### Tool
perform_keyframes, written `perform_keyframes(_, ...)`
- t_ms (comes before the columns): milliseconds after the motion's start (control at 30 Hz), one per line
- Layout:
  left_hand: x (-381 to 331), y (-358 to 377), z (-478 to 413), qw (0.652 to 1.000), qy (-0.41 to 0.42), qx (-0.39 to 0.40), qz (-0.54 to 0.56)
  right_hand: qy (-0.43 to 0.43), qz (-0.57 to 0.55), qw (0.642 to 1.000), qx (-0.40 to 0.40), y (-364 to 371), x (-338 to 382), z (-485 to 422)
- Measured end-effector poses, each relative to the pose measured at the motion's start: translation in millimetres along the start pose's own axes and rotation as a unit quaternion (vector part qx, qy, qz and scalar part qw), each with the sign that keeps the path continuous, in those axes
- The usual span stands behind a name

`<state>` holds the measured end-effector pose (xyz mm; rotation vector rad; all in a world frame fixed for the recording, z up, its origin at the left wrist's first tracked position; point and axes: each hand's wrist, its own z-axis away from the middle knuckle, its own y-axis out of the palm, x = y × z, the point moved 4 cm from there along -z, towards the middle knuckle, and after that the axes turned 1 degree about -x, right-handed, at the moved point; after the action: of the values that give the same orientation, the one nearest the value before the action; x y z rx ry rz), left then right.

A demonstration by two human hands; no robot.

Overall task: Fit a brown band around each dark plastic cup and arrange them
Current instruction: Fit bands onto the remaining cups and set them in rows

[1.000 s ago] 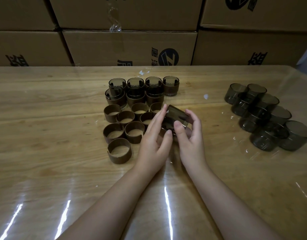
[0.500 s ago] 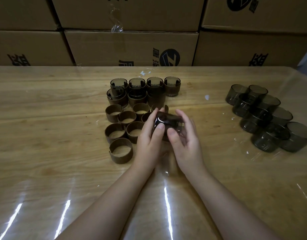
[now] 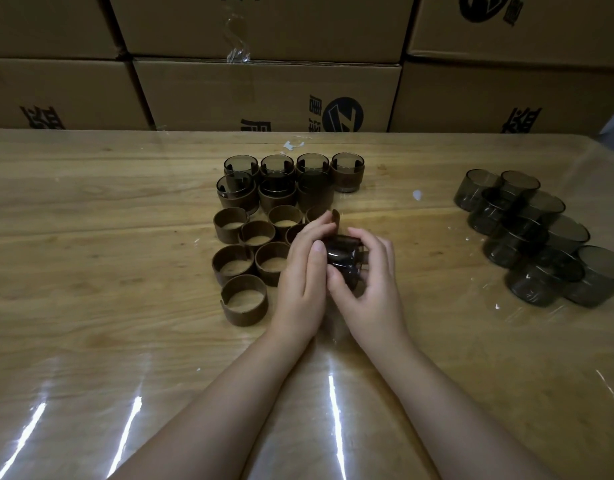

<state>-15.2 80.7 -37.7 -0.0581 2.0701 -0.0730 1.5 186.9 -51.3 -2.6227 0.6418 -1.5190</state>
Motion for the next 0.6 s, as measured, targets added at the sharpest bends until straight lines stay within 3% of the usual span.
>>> perform_keyframes(167, -4, 11, 7, 0.994, 0.073, 0.066, -0.051, 0.081, -0.153, 0.982, -0.072, -10, -8, -4)
perform_keyframes(267, -1, 14, 7, 0.993, 0.058, 0.079, -0.059, 0.083, -0.169, 0.978, -0.086, -12, -10, -4)
perform_keyframes(500, 5, 6, 3, 0.999, -0.015, 0.041, -0.015, 0.038, -0.109, 0.992, -0.056, -13, -2, -4)
perform_keyframes(600, -3, 4, 6, 0.999, 0.038, 0.029, 0.0, -0.004, -0.044, 0.999, -0.031, -10, 3, -2)
